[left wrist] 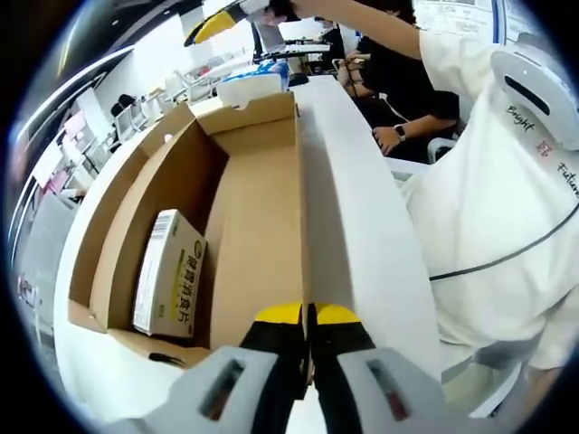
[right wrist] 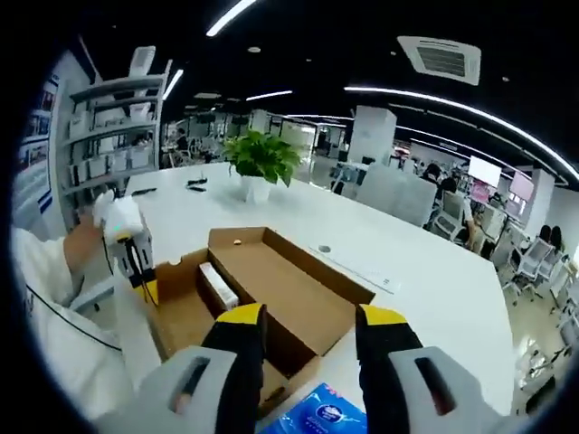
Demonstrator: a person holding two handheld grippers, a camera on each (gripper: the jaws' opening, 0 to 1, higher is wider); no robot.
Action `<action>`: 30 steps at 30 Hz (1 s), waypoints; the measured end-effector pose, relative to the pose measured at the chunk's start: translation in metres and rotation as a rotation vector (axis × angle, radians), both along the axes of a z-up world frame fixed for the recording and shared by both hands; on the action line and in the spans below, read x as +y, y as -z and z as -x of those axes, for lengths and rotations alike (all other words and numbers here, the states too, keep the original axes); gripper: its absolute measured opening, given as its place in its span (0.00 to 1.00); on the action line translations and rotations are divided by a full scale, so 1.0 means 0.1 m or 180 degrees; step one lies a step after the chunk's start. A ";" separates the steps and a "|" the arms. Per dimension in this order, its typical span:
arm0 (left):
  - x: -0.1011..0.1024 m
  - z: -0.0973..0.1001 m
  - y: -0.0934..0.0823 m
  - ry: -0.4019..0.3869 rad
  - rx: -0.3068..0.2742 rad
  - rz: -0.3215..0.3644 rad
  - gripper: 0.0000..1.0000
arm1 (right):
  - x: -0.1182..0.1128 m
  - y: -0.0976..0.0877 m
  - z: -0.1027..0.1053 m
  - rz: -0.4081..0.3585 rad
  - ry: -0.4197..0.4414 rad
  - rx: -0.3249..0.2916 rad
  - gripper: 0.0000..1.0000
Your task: Operate the shoe box by opening the lid, removing the specified soft item, and placing it in the target area until the item is outside and the box remains undamaged.
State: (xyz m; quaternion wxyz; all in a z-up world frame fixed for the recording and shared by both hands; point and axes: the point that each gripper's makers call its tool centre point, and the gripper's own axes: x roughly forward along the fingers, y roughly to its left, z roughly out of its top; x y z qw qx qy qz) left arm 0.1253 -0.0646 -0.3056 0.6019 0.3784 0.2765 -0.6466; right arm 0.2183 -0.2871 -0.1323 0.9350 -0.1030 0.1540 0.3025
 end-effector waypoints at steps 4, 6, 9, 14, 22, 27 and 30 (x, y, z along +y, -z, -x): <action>0.00 0.00 0.00 0.0008 -0.0007 0.0009 0.01 | 0.14 -0.05 0.02 -0.0178 -0.0063 -0.0140 0.57; 0.00 0.00 0.00 0.0019 -0.0015 0.0017 0.01 | 0.20 -0.05 0.04 -0.0184 -0.0076 -0.0209 0.56; 0.01 0.00 0.00 0.0025 -0.0010 0.0026 0.01 | 0.30 -0.06 0.06 -0.0174 -0.0087 -0.0326 0.53; 0.01 0.00 -0.01 0.0020 -0.0004 0.0027 0.01 | 0.47 -0.05 0.10 -0.0138 -0.0130 -0.0384 0.41; 0.00 0.00 -0.01 0.0015 0.0006 0.0033 0.01 | 0.68 -0.09 0.10 -0.0209 -0.0169 -0.0505 0.60; 0.00 0.00 -0.01 0.0003 0.0014 0.0038 0.01 | 0.68 -0.11 0.14 -0.0220 -0.0152 -0.0572 0.53; 0.00 0.00 -0.01 -0.0002 0.0017 0.0040 0.01 | 0.69 -0.06 0.15 -0.0158 -0.0187 -0.0544 0.48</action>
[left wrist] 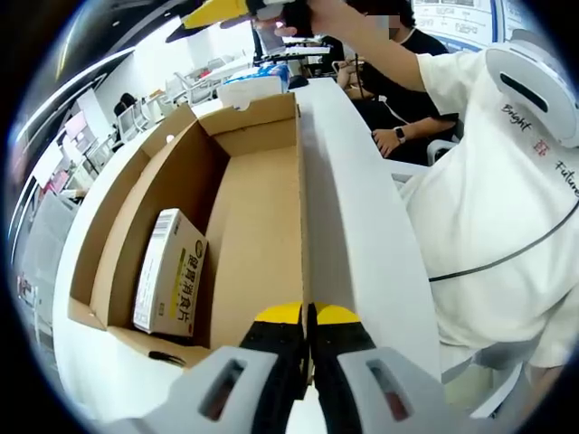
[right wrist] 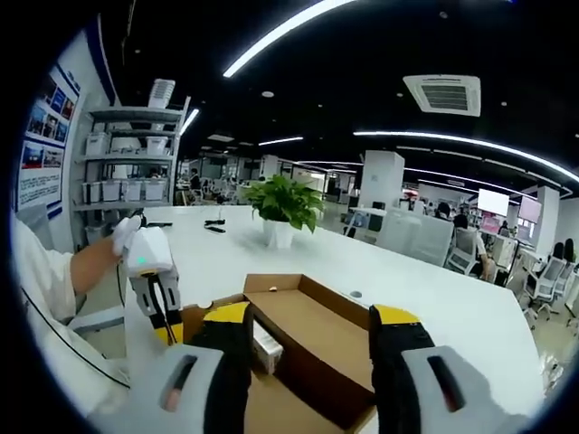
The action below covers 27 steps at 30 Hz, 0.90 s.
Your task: Operate the shoe box by opening the lid, removing the specified soft item, and placing it in the target area until the item is outside and the box remains undamaged.
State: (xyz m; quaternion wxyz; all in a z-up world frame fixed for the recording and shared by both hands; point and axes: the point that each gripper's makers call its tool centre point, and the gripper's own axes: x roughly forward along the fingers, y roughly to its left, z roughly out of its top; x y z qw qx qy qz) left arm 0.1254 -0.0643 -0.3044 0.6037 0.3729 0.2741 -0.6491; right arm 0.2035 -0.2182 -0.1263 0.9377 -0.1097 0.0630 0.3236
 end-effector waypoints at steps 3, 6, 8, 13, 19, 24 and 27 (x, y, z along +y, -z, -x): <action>0.00 0.00 0.00 -0.0004 0.0006 0.0000 0.01 | -0.05 0.04 -0.02 0.0366 0.0040 -0.0130 0.36; 0.00 0.00 0.00 -0.0001 0.0006 0.0006 0.01 | -0.04 0.04 -0.03 0.0686 0.0039 -0.0338 0.32; 0.00 0.00 0.00 -0.0004 0.0007 0.0009 0.01 | 0.00 -0.02 -0.03 0.0527 0.0070 -0.0321 0.29; 0.00 0.01 0.00 0.0022 -0.0039 0.0034 0.01 | 0.05 -0.14 0.01 0.0151 0.0045 -0.0308 0.40; 0.00 0.00 0.00 0.0016 -0.0002 -0.0004 0.01 | -0.09 -0.06 0.10 -0.0298 0.0171 -0.0167 0.27; 0.01 0.01 0.00 -0.0007 0.0006 0.0015 0.01 | -0.08 0.10 0.07 0.0097 0.0135 -0.0173 0.26; 0.00 0.02 0.00 -0.0009 0.0004 0.0005 0.01 | -0.06 0.06 0.11 0.0072 0.0157 -0.0281 0.28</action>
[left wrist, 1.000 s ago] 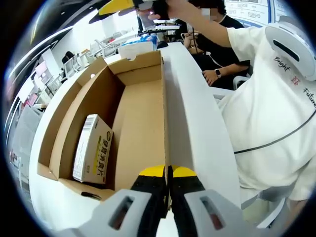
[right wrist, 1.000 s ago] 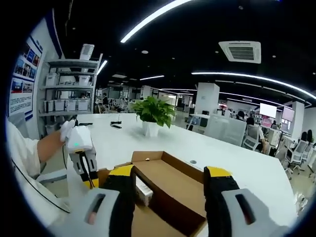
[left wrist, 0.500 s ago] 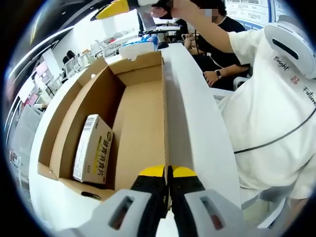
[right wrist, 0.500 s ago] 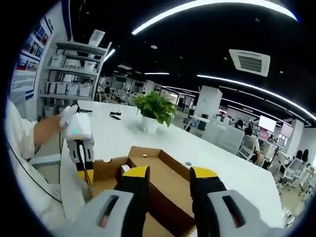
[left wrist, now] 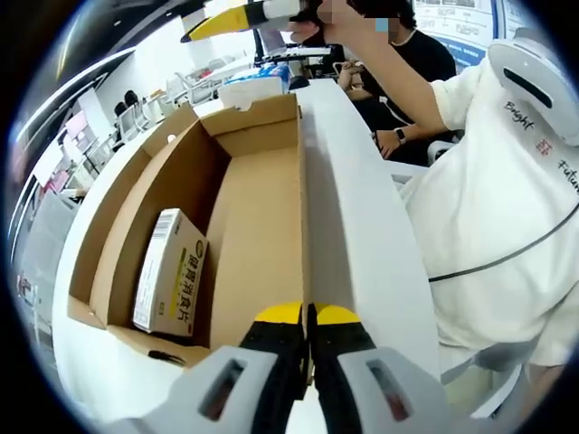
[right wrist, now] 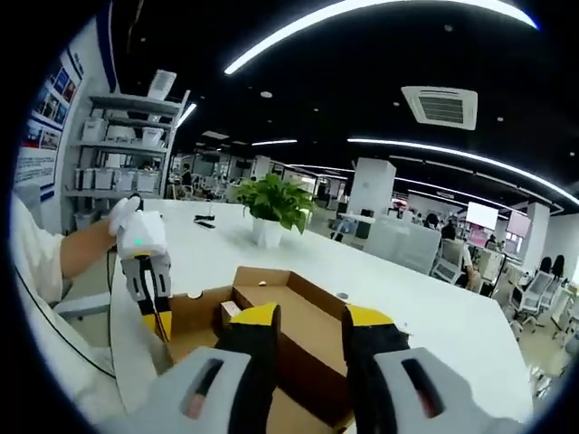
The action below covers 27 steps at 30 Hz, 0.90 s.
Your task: Operate the shoe box by opening the lid, removing the specified soft item, and placing it in the target area until the item is outside and the box remains undamaged.
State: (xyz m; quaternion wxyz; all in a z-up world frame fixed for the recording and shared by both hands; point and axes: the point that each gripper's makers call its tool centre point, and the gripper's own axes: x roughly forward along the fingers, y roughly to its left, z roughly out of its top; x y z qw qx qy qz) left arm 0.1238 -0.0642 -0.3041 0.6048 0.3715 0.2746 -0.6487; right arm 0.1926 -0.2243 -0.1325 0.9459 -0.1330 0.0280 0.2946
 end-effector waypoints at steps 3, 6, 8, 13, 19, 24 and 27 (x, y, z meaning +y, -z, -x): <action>0.00 0.01 0.00 -0.0001 -0.0003 -0.0001 0.01 | -0.01 -0.10 0.10 -0.0284 0.0042 -0.0158 0.36; 0.00 0.02 0.00 0.0005 -0.0019 0.0003 0.01 | -0.02 -0.04 0.22 -0.0322 0.0008 -0.0118 0.35; 0.00 0.02 -0.01 0.0006 -0.0010 0.0004 0.01 | -0.05 0.01 0.23 -0.0222 0.0079 -0.0119 0.35; -0.01 0.03 -0.01 0.0003 -0.0026 -0.0003 0.01 | -0.09 -0.02 0.13 -0.0410 0.0177 -0.0128 0.27; -0.01 0.05 -0.01 0.0007 -0.0024 0.0000 0.01 | 0.01 0.20 -0.02 -0.0425 0.0112 0.0037 0.27; -0.02 0.06 -0.01 0.0018 -0.0011 -0.0012 0.01 | 0.08 0.47 -0.16 -0.0008 0.0179 0.0144 0.22; -0.02 0.07 -0.01 0.0002 0.0015 -0.0019 0.01 | 0.14 0.53 -0.19 0.0196 0.0180 0.0142 0.22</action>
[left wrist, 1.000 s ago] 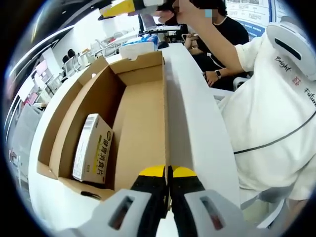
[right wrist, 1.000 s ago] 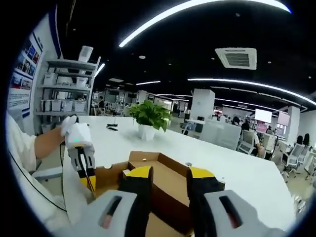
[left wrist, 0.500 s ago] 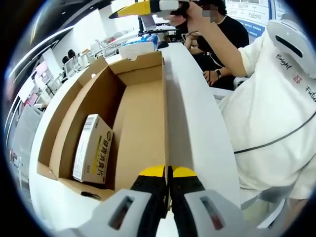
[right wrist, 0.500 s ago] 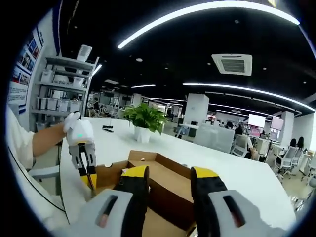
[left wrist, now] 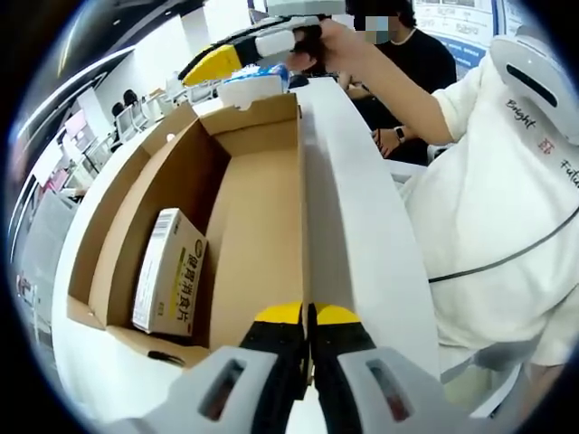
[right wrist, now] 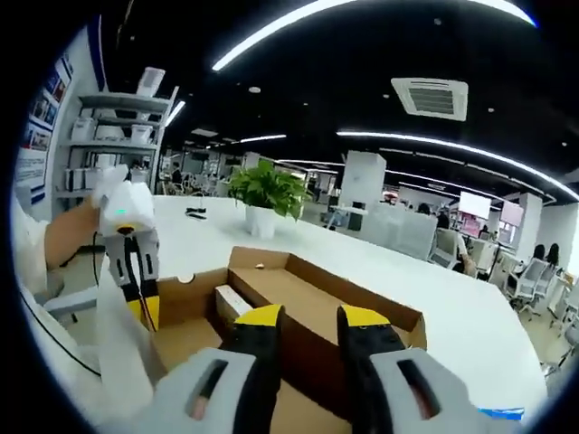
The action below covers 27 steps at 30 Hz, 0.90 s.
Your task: Operate the shoe box by opening the lid, removing the specified soft item, and placing it in the target area until the item is outside and the box remains undamaged.
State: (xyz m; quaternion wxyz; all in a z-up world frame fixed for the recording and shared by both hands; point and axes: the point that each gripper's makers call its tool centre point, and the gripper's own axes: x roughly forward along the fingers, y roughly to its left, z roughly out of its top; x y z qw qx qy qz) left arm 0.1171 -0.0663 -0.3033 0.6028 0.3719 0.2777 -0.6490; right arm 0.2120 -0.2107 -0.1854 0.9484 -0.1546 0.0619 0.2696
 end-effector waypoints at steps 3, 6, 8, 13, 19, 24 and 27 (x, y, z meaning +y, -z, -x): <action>0.00 0.01 0.00 -0.0005 -0.0008 -0.0001 0.01 | 0.08 0.00 0.00 -0.0041 -0.0063 0.0007 0.22; -0.01 0.01 0.00 -0.0007 -0.0017 -0.0005 0.01 | 0.16 0.09 0.04 -0.0056 -0.0115 0.0039 0.23; -0.01 0.02 0.00 -0.0003 -0.0026 -0.0008 0.01 | 0.19 0.16 0.06 0.0021 -0.0137 0.0056 0.23; -0.01 0.02 0.00 -0.0001 -0.0018 -0.0003 0.01 | 0.22 0.17 0.00 -0.0066 -0.0172 0.0092 0.23; 0.00 -0.02 0.01 0.0009 -0.0052 0.0006 0.01 | 0.31 0.20 0.01 0.0022 -0.0304 0.0125 0.24; 0.01 -0.07 0.01 0.0016 -0.0038 0.0009 0.01 | 0.34 0.21 0.02 0.0081 -0.0274 0.0098 0.23; 0.02 -0.08 0.01 0.0015 -0.0051 0.0007 0.01 | 0.31 0.24 0.00 0.0286 -0.0166 0.0037 0.23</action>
